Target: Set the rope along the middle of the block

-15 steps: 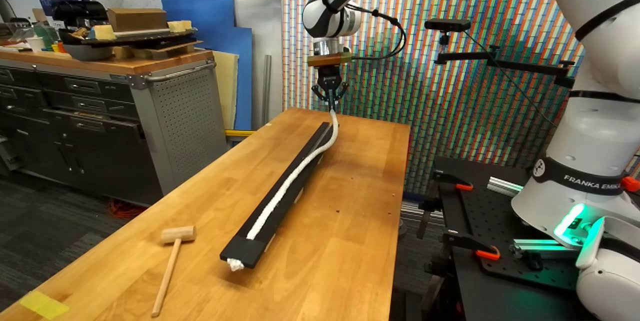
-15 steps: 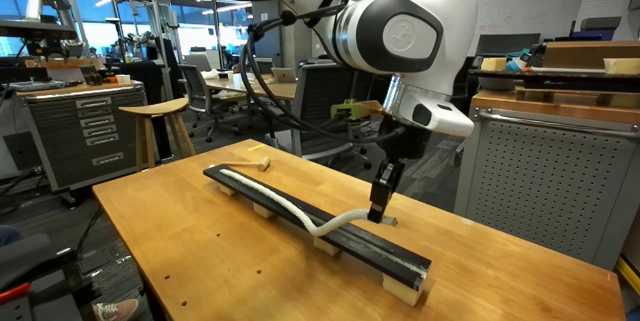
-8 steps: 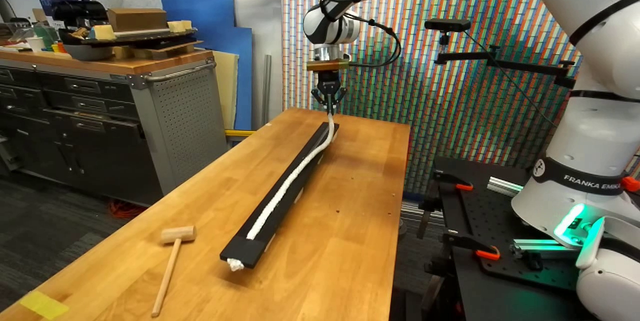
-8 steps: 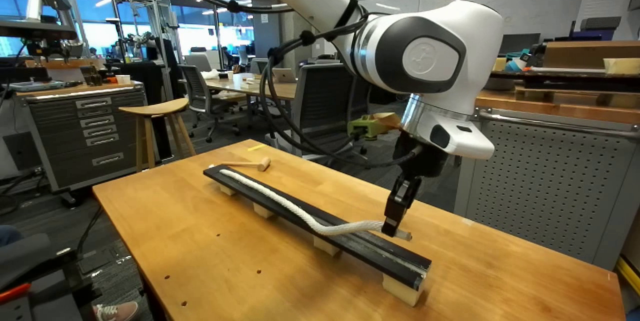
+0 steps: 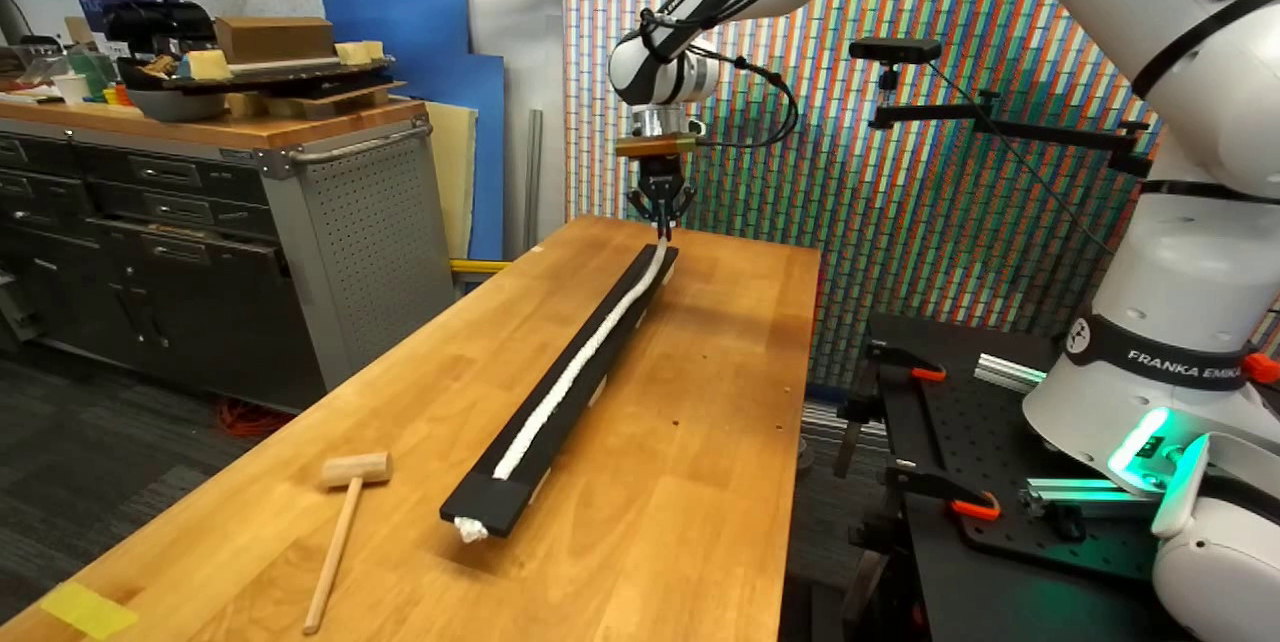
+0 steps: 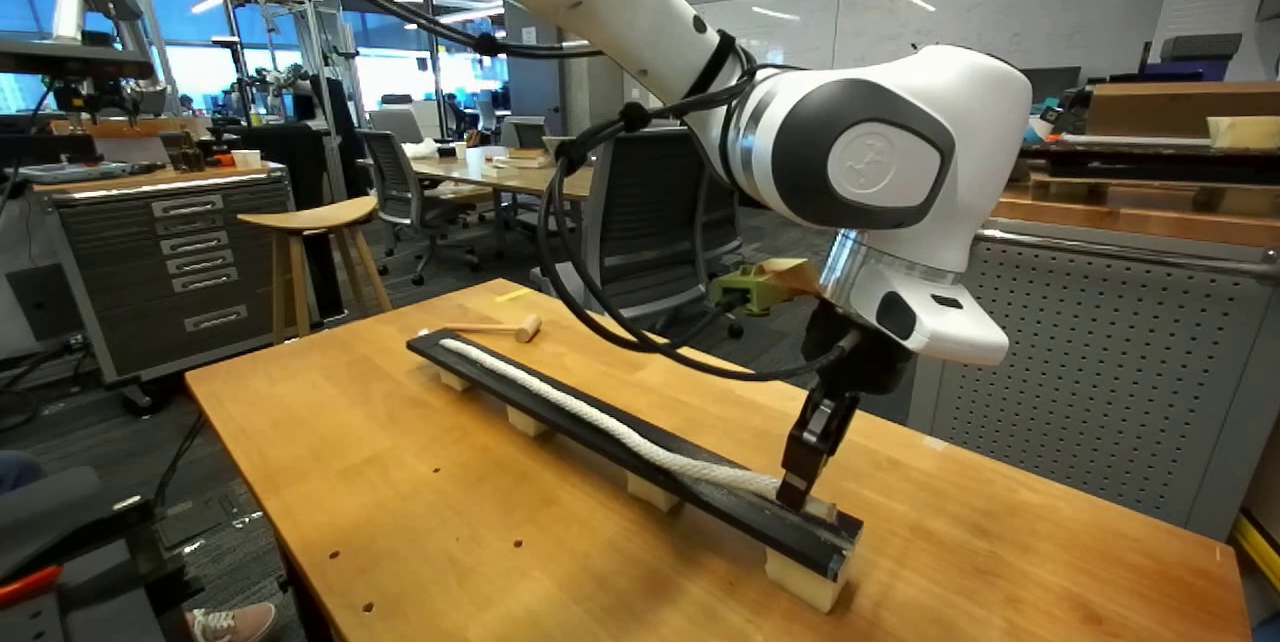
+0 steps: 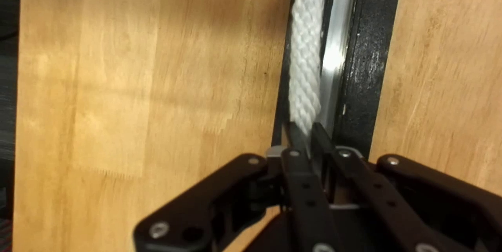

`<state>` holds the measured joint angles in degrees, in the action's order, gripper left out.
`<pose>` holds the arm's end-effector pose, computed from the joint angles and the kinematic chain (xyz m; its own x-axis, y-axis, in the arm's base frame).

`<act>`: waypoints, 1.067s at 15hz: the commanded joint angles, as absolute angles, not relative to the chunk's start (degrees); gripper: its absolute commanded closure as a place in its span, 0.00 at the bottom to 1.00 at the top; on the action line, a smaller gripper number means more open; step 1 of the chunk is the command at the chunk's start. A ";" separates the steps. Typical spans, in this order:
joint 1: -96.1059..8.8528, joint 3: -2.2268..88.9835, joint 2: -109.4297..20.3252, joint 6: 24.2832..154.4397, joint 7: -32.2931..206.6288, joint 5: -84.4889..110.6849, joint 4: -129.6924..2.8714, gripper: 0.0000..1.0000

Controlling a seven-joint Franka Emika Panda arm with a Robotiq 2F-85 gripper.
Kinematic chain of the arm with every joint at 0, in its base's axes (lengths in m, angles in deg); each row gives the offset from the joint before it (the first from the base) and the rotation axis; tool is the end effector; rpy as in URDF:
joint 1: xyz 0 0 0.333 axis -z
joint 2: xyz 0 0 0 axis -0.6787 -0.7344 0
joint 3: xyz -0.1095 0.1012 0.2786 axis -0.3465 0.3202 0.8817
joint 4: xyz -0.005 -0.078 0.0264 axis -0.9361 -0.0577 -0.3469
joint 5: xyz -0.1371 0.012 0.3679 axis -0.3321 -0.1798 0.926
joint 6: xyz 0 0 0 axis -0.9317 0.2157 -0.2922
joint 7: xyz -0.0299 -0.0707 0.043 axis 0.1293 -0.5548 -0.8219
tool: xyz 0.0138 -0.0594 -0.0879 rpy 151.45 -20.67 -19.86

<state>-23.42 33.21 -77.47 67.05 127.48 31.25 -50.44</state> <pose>0.6109 -0.3457 0.1841 0.1086 -0.9738 -0.2000 -0.9760 -0.1426 0.1643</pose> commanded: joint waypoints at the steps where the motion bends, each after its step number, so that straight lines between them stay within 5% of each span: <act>1: -22.26 33.64 -81.29 65.11 128.76 32.69 -44.79 0.97; 16: -21.64 33.70 -85.91 65.58 135.23 32.42 -38.83 0.97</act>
<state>-22.86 33.42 -83.71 66.59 133.55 31.33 -43.00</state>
